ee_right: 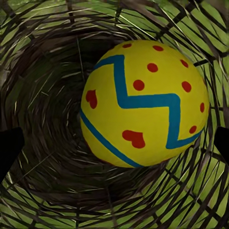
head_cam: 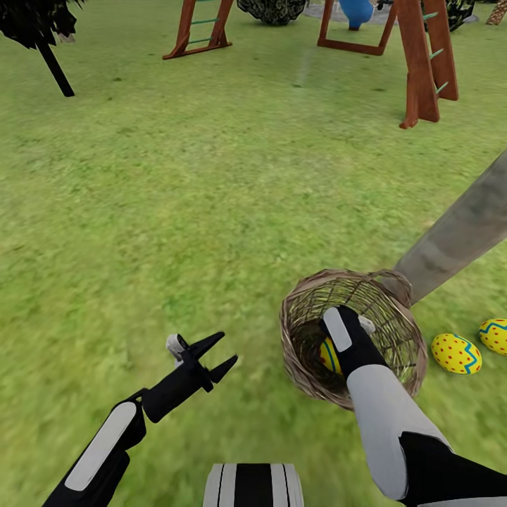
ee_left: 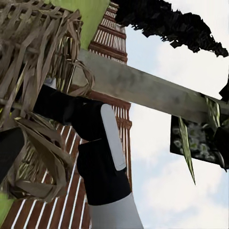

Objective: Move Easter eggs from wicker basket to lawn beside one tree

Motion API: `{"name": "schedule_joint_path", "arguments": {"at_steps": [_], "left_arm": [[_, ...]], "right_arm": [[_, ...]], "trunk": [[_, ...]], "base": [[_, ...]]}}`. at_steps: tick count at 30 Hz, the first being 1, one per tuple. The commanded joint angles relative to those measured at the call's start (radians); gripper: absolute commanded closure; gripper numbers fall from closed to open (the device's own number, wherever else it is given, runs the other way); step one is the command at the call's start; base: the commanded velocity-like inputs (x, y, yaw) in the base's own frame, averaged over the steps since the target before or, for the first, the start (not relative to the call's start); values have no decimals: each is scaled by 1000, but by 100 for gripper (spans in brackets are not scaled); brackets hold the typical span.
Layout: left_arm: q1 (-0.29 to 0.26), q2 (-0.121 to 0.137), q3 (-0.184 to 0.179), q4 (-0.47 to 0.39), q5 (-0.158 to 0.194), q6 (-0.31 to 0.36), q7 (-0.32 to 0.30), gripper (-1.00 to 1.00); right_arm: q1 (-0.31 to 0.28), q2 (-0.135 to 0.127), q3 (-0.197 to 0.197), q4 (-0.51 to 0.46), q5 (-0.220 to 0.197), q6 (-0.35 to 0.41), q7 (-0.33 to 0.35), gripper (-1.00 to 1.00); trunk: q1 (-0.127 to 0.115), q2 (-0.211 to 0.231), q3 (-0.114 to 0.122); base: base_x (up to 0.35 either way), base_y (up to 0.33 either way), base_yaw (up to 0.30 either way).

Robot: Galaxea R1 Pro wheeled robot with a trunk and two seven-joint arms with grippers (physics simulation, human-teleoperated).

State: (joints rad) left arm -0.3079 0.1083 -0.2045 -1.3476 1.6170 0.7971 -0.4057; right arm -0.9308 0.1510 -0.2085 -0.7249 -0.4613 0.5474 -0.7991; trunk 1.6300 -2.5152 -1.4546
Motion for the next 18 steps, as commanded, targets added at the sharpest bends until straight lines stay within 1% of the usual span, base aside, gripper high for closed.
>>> {"name": "schedule_joint_path", "arguments": {"at_steps": [1, 5, 12, 13, 14, 16, 18], "left_arm": [[0, 1, -1, 6, 3, 2, -2, -100], [0, 1, -1, 28, 3, 2, -2, -100], [0, 0, -2, 30, 3, 2, -2, -100], [0, 0, -2, 30, 3, 2, -2, -100], [0, 0, -2, 30, 3, 2, -2, -100], [0, 0, -2, 30, 3, 2, -2, -100], [0, -1, -2, 30, 3, 2, -2, -100]], "right_arm": [[0, 1, -3, -2, -5, -2, -5, -100], [0, 4, -26, -3, -5, -24, -9, -100], [0, 5, -65, -5, -5, -63, -12, -100], [0, 5, -148, -5, -5, -76, -12, -100], [0, 5, -178, -6, -5, -87, -15, -100], [-1, 5, -204, -7, -6, -95, -18, -100], [-2, 4, -213, -7, -6, -98, -19, -100]], "trunk": [[0, 0, -1], [0, 0, -1], [0, 0, -1], [0, 0, -1], [0, 0, -1], [0, 0, -1], [0, 0, -1]], "base": [[0, 0, 0], [0, 0, 0], [0, 0, 0], [0, 0, 0], [0, 0, 0], [0, 0, 0], [0, 0, 0]]}}
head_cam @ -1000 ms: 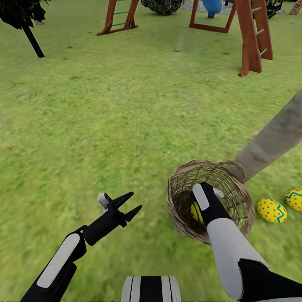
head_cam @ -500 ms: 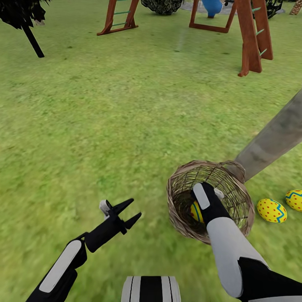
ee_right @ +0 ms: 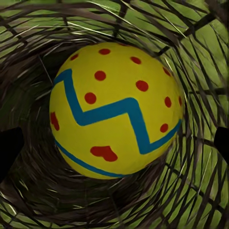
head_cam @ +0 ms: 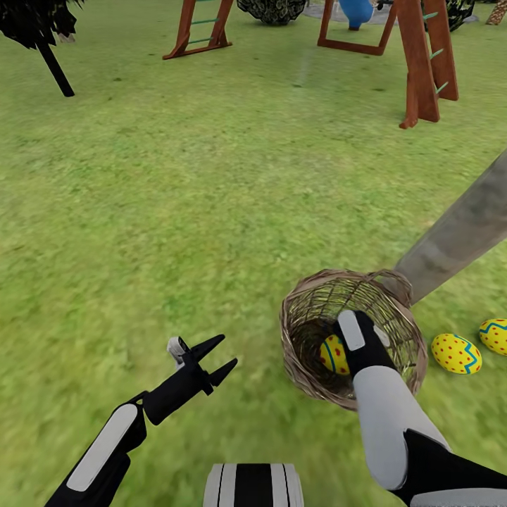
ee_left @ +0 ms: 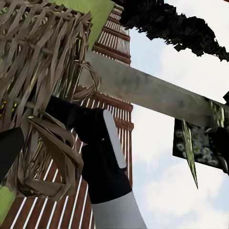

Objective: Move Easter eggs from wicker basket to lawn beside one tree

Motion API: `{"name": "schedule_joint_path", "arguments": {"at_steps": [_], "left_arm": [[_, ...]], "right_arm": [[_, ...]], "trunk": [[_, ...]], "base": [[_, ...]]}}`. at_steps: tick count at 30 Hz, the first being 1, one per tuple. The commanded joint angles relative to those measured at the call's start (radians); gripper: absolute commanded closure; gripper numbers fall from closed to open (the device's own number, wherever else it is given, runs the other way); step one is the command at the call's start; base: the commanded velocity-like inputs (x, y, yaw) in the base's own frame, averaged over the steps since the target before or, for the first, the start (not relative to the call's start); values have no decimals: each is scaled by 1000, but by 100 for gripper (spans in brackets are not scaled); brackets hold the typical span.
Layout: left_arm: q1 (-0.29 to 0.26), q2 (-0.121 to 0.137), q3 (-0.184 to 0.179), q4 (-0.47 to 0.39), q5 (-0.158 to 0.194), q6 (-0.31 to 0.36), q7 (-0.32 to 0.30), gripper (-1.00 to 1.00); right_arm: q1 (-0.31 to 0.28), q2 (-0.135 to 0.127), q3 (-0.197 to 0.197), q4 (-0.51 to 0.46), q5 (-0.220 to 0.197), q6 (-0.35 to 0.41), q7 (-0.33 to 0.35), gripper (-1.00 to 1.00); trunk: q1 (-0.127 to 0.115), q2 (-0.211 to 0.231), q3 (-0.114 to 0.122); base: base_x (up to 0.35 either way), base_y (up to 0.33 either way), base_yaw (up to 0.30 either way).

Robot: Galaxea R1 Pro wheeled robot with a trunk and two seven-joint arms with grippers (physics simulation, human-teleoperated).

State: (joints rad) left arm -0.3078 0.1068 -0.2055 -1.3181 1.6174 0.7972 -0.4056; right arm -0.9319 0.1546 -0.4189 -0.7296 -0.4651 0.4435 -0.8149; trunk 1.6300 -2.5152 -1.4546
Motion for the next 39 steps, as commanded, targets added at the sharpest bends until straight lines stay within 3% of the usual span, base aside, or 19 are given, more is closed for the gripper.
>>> {"name": "schedule_joint_path", "arguments": {"at_steps": [1, 9, 25, 31, 39], "left_arm": [[-1, 1, -1, 0, 3, 2, -2, -100], [-1, 1, -2, -1, 1, 2, -2, -100], [-1, 1, -2, -1, 1, 2, -2, -100], [17, -1, 5, 7, 18, -1, -12, -100], [18, 0, 8, 33, 60, -3, -16, -100]], "right_arm": [[-1, 1, -5, -2, -3, 4, -4, -100], [-1, -4, -42, 0, -65, -30, -9, -100], [-2, -7, -44, 9, -72, -30, -14, -100], [-9, 6, -41, 4, -71, -51, -21, -100], [-13, 7, -35, 5, -73, -96, -23, -100]], "trunk": [[0, 0, -1], [0, 0, -1], [3, -2, -28], [3, -2, -28], [6, -4, -55]], "base": [[0, 0, 0], [0, 0, 0], [0, 0, 0], [0, 0, 0], [0, 0, 0]]}}
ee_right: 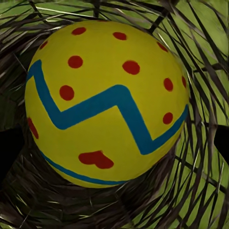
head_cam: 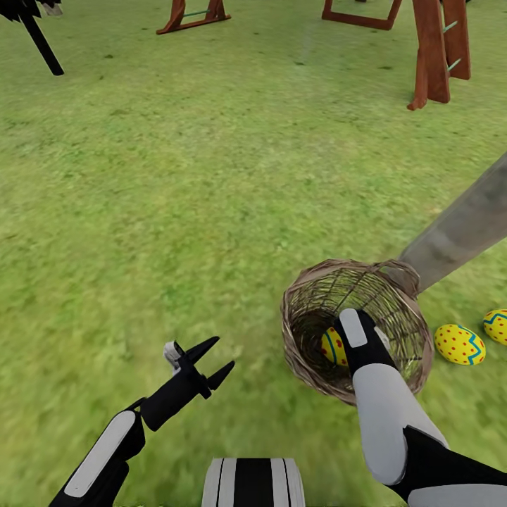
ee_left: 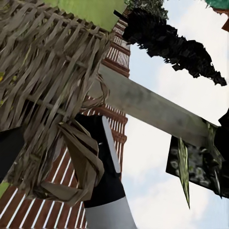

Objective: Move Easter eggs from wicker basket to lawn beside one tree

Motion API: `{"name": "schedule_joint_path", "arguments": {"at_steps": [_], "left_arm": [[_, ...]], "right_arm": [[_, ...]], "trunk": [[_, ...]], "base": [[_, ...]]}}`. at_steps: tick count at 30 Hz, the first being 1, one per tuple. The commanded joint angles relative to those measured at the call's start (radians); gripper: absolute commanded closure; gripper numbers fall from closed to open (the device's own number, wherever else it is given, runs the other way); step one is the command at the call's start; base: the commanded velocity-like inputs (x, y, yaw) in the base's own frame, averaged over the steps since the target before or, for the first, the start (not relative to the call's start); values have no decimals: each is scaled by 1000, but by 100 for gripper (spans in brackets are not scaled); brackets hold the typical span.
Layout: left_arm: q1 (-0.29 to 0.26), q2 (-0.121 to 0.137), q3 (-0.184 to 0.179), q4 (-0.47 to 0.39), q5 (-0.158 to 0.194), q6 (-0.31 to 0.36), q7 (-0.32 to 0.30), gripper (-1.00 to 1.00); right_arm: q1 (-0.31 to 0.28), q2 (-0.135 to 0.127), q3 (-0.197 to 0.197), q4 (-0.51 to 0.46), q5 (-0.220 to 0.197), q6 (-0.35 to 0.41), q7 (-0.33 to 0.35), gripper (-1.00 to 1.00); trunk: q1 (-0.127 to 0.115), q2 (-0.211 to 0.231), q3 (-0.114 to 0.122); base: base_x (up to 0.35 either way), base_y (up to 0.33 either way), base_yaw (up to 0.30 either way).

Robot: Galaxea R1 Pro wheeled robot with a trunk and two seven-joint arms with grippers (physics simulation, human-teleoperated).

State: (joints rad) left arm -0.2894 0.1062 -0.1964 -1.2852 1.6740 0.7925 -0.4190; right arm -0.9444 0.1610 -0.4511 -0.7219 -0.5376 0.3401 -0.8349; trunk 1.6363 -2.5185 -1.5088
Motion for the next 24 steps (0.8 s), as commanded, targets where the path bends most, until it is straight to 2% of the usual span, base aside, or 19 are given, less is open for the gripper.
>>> {"name": "schedule_joint_path", "arguments": {"at_steps": [1, 8, 11, 14, 17, 24], "left_arm": [[-1, 1, -2, 1, 9, 2, -3, -100], [0, 1, -2, 1, 48, 2, -2, -100], [0, 0, -3, 1, 65, 2, -2, -100], [0, 0, -3, 1, 82, 1, -1, -100], [0, 0, -3, 1, 83, 1, -1, -100], [0, -1, -3, 1, 83, 1, -1, -100]], "right_arm": [[0, 1, -3, -2, -1, 2, -3, -100], [-1, -1, -4, -5, 1, -30, -3, -100], [-1, -3, -6, -9, -4, -30, -3, -100], [-1, -2, -7, -12, -9, -32, -3, -100], [-2, 0, -7, -13, -10, -32, -3, -100], [-5, 0, -8, -13, -11, -32, -3, -100]], "trunk": [[0, 0, -1], [0, 0, -1], [1, -1, -12], [1, -1, -12], [3, -2, -24], [3, -2, -28]], "base": [[0, 0, 0], [0, 0, 0], [0, 0, 0], [0, 0, 0], [0, 0, 0], [0, 0, 0]]}}
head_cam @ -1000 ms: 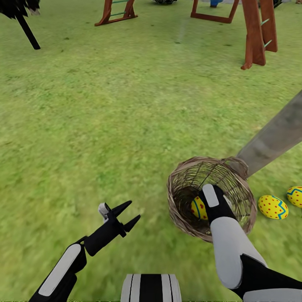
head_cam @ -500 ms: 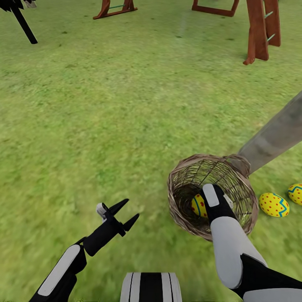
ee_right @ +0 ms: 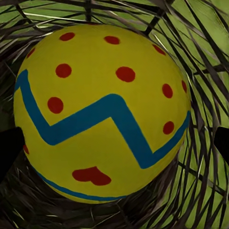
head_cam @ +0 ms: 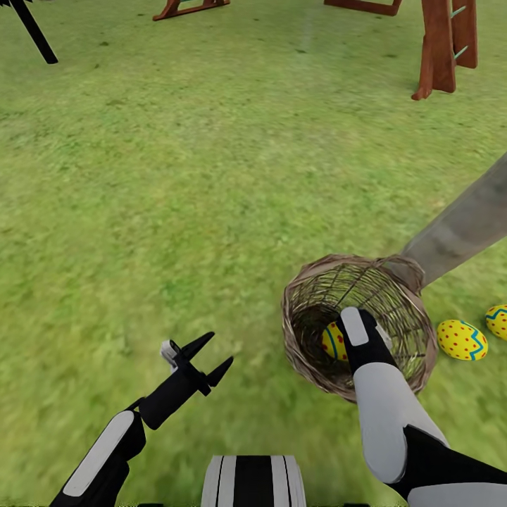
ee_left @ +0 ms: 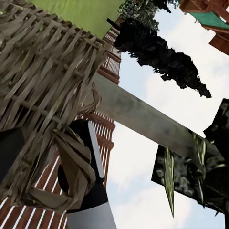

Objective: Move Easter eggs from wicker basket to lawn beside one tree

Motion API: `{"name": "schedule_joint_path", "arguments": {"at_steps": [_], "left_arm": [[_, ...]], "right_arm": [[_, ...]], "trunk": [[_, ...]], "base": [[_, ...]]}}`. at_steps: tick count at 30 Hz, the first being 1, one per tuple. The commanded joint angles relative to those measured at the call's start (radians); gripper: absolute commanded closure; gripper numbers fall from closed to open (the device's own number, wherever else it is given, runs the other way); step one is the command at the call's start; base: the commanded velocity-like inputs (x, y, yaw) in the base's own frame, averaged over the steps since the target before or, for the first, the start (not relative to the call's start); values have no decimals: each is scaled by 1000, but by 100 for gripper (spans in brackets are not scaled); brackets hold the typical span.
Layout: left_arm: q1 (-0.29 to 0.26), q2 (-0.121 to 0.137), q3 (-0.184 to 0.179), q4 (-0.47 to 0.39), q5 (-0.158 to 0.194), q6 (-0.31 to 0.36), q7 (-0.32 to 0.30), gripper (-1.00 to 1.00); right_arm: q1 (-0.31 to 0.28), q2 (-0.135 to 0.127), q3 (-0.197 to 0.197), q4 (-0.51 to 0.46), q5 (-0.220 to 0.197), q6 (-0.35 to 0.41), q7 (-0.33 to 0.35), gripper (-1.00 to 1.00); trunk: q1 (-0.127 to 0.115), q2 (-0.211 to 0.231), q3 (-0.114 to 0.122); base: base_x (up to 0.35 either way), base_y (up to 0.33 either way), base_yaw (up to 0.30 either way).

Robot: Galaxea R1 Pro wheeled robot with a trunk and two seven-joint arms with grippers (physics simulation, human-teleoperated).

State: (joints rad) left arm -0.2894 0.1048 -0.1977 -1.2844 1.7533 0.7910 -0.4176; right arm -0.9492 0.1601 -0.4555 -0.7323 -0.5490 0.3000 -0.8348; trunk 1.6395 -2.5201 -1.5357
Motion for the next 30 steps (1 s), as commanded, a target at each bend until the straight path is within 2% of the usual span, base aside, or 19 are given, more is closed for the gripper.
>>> {"name": "schedule_joint_path", "arguments": {"at_steps": [1, 6, 10, 11, 12, 13, 25, 30], "left_arm": [[-1, 1, -2, 0, 3, 2, -3, -100], [-1, 1, -2, 0, 3, 2, -3, -100], [-1, 0, -3, 0, 0, 2, -3, -100], [-1, 0, -3, 0, 1, 2, -3, -100], [-1, 0, -3, 0, 2, 1, -3, -100], [-1, 0, -3, 0, 3, 1, -3, -100], [6, -4, -6, 4, 3, -1, -6, -100], [6, -4, -6, 4, 3, -1, -6, -100]], "right_arm": [[0, 1, -3, -2, 0, 8, -3, -100], [-1, 1, -3, -3, -6, 8, -1, -100], [-1, 1, -3, -3, -6, 8, 1, -100], [-1, 1, -3, -2, -6, 9, 14, -100], [-1, 0, -3, 3, -6, 11, 92, -100], [-1, -1, -3, 6, -7, 11, 117, -100], [-8, -8, -5, 23, -14, -21, 83, -100], [-15, -27, -5, 50, -15, -47, 77, -100]], "trunk": [[0, -1, -5], [1, -1, -8], [2, -2, -24], [2, -2, -24], [2, -2, -24], [2, -2, -24], [2, -2, -24], [2, -2, -24]], "base": [[0, 0, 0], [0, 0, 0], [0, 0, 0], [0, 0, 0], [0, 0, 0], [0, 0, 0], [0, 0, 0], [0, 0, 0]]}}
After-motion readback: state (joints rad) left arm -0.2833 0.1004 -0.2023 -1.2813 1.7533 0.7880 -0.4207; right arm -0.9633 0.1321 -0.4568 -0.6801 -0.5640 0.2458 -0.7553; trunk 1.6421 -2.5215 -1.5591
